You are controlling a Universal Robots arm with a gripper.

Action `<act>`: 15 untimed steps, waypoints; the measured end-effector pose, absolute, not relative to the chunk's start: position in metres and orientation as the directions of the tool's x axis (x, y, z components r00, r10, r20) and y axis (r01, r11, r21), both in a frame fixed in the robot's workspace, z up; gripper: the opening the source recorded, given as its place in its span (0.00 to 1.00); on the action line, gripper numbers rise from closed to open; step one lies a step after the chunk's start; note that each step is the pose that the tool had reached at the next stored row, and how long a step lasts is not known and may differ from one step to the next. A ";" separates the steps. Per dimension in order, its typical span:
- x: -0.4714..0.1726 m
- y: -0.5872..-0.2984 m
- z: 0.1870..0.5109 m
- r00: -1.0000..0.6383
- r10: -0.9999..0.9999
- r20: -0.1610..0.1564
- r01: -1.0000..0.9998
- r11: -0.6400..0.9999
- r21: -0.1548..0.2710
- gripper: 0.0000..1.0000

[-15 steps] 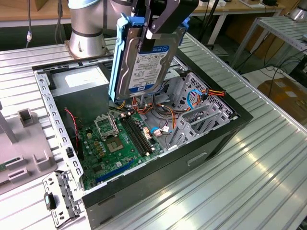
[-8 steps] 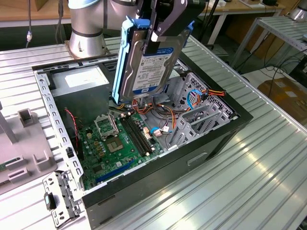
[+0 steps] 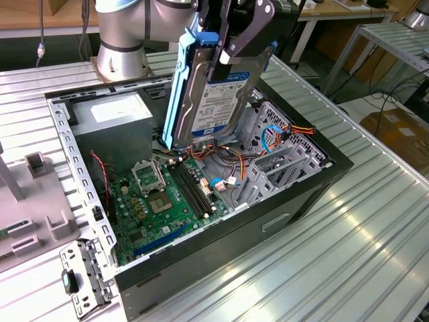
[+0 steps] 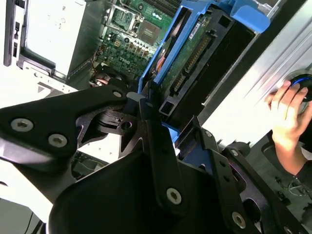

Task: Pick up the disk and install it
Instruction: 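Pick up the disk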

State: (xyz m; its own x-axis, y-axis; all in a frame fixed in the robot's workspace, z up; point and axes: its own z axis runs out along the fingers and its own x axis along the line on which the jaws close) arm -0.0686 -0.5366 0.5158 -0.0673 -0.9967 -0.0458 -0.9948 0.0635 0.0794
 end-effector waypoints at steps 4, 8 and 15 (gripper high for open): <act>-0.066 -0.543 0.516 -0.067 -0.997 -0.046 -0.995 0.064 0.080 0.37; -0.062 -0.547 0.515 -0.067 -0.997 -0.046 -0.995 0.064 0.081 0.37; -0.052 -0.553 0.514 -0.067 -0.997 -0.046 -0.995 0.064 0.082 0.37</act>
